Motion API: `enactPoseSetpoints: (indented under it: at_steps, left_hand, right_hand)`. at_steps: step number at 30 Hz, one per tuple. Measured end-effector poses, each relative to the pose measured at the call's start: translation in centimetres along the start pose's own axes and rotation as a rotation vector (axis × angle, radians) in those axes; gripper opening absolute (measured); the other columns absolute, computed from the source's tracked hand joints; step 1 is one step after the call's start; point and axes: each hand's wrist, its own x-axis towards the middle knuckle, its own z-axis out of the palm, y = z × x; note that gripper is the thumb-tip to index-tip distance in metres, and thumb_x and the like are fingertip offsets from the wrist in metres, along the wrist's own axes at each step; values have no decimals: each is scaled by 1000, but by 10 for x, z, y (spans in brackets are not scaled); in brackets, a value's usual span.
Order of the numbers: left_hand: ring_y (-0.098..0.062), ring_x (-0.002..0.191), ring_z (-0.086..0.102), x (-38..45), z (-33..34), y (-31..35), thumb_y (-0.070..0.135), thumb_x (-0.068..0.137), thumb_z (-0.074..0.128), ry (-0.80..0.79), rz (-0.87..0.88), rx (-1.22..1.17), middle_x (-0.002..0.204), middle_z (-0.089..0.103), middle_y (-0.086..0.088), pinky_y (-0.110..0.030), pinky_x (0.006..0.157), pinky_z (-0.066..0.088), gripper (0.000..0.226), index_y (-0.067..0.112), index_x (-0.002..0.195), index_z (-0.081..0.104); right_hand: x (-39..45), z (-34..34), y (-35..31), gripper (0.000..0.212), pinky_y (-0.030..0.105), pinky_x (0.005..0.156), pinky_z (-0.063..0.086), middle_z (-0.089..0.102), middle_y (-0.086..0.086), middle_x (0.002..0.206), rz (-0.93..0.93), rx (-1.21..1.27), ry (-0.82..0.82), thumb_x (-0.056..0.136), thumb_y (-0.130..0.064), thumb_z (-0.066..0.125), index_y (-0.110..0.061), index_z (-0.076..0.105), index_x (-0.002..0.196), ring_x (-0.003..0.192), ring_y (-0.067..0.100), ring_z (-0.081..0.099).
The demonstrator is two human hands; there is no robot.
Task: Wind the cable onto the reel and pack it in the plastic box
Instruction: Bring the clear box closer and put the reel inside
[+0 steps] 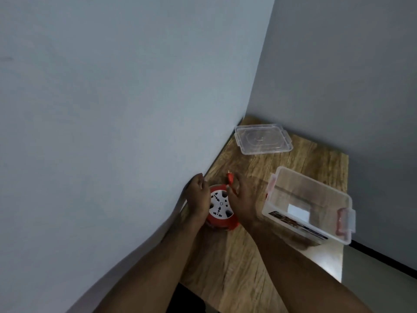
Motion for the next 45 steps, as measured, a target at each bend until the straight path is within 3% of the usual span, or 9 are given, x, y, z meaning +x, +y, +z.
enactPoseSetpoints:
  at_steps: [5, 12, 18, 22, 28, 32, 36, 42, 45]
  left_hand:
    - [-13, 110, 67, -11, -5, -32, 36, 104, 48, -22, -16, 116, 135, 65, 0, -13, 82, 52, 37, 21, 136, 59]
    - [-24, 123, 63, -27, 14, -40, 33, 102, 55, -4, -9, 40, 142, 60, -5, -38, 95, 58, 43, 20, 144, 53]
    - [-22, 120, 64, -28, 13, -45, 24, 102, 58, 35, -13, -13, 140, 61, -5, -40, 93, 60, 41, 19, 143, 55]
    - [-20, 117, 65, -28, 14, -44, 26, 104, 53, 33, -15, -72, 138, 62, -4, -30, 88, 58, 39, 20, 143, 54]
    - [-11, 117, 62, -29, 17, -8, 40, 102, 54, 70, 11, -208, 144, 57, 1, -11, 78, 50, 50, 26, 150, 45]
    - [-8, 95, 70, -31, 33, 46, 59, 95, 56, -38, -11, -370, 125, 67, 5, -21, 67, 61, 51, 31, 137, 53]
    - [-2, 83, 68, -40, 65, 93, 43, 93, 67, -151, 84, -372, 120, 69, 1, -10, 57, 54, 49, 19, 135, 58]
    - [-15, 105, 68, -53, 117, 112, 36, 86, 79, -372, 239, -270, 119, 68, 4, -31, 82, 62, 53, 19, 133, 60]
    - [-9, 102, 66, -61, 136, 113, 31, 87, 78, -463, 354, -196, 114, 67, 8, -18, 79, 57, 49, 17, 131, 61]
  right_hand:
    - [-13, 14, 20, 51, 44, 102, 49, 57, 4, 135, 191, -49, -49, 94, -40, 59, -23, 49, 141, 126, 23, 54]
    - [-10, 25, 32, 69, 50, 98, 53, 58, 3, 135, 282, -2, -33, 83, -63, 51, -27, 45, 142, 124, 24, 56]
    - [1, 15, 14, 57, 27, 83, 51, 59, -2, 124, 247, 40, -44, 84, -23, 74, -24, 47, 134, 114, 19, 60]
    - [4, 8, 7, 60, 45, 91, 56, 59, -6, 122, 122, 65, 10, 78, -28, 76, -33, 48, 132, 112, 15, 60]
    - [9, -20, -20, 66, 37, 89, 56, 54, -17, 126, -38, 187, 157, 84, -16, 77, -29, 47, 140, 116, 2, 55]
    - [20, -56, -30, 75, 40, 86, 61, 58, -4, 130, 6, 340, 316, 91, -18, 72, -40, 32, 152, 115, 14, 63]
    - [28, -107, -23, 88, 38, 86, 62, 57, 7, 135, 33, 358, 472, 90, -12, 71, -38, 20, 157, 114, 15, 65]
    - [23, -181, 14, 100, 40, 92, 59, 62, 5, 130, 176, 221, 569, 73, -7, 83, -29, 27, 153, 111, 18, 66]
    - [11, -202, 32, 104, 42, 94, 58, 61, 6, 129, 225, 113, 597, 68, -11, 88, -25, 27, 151, 111, 21, 65]
